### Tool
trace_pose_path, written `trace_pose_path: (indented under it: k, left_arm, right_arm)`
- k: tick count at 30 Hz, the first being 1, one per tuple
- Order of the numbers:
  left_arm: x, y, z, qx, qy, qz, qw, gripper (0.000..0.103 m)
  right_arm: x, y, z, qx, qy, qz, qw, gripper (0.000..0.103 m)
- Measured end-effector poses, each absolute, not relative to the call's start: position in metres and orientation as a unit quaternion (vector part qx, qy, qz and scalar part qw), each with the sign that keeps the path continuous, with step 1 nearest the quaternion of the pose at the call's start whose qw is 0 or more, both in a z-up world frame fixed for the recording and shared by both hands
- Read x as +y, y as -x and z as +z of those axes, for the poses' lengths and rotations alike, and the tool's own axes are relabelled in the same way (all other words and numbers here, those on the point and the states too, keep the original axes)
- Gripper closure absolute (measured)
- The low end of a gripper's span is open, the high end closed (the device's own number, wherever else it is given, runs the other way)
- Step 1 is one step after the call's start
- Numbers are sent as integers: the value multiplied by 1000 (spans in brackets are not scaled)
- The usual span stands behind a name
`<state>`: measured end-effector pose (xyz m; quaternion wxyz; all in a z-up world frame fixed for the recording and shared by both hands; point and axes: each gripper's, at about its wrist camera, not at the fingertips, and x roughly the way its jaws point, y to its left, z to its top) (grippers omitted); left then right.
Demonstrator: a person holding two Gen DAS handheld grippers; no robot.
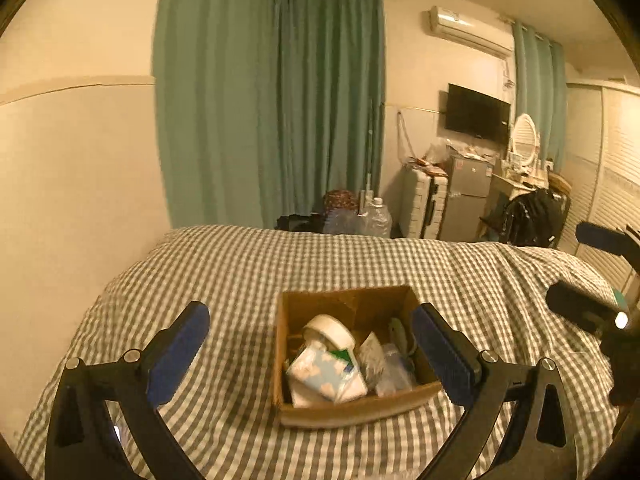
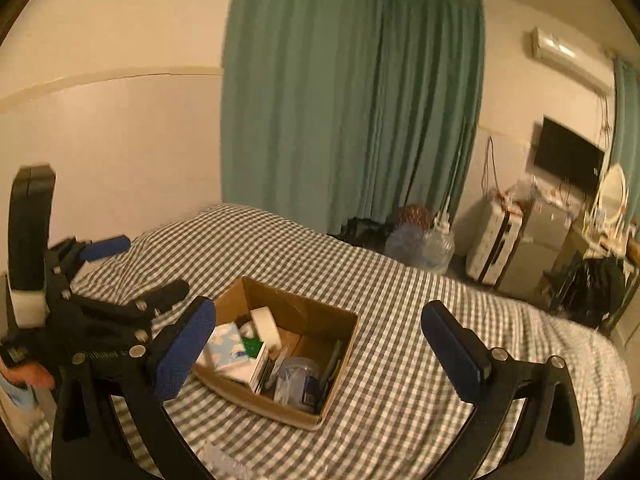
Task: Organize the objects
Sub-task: 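Grasp the white toothpaste tube with the right tool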
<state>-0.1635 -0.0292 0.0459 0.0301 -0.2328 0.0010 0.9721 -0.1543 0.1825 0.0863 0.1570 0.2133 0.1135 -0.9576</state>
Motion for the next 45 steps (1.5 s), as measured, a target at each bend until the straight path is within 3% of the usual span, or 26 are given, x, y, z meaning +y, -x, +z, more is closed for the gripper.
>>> trace_pose_path:
  k: [5, 14, 22, 24, 26, 28, 30, 31, 32, 45]
  left_arm:
    - [-38, 138, -5, -6, 258, 966, 13, 0]
    - [-39, 138, -133, 15, 353, 935, -39, 0]
    - [-41, 137, -154, 24, 382, 923, -43, 0]
    - [-42, 138, -155, 23, 390, 919, -47, 0]
    - [-44, 135, -154, 18, 387, 921, -48, 0]
    - [-45, 134, -153, 14, 384, 922, -48, 0]
    - [-44, 134, -154, 14, 385, 921, -50, 0]
    - [-44, 134, -154, 14, 386, 921, -49, 0]
    - [-44, 134, -155, 16, 387, 920, -50, 0]
    - [-29, 110, -143, 28, 372, 927, -34, 0]
  right_arm:
    - [173, 127, 47, 166, -222, -947, 159, 0]
    - [159, 151, -108, 189, -343, -892, 227, 1]
    - [131, 153, -180, 219, -423, -836, 272, 8]
    - [125, 153, -187, 217, -432, -831, 274, 12]
    - [125, 157, -194, 206, -447, -826, 274, 28]
    - [126, 157, -197, 193, -459, -822, 276, 38]
    - [126, 153, -194, 203, -450, -827, 269, 54]
    - [126, 150, -192, 209, -445, -830, 264, 70]
    - [127, 147, -190, 211, -442, -832, 259, 79]
    - [153, 111, -154, 142, -410, -879, 201, 79]
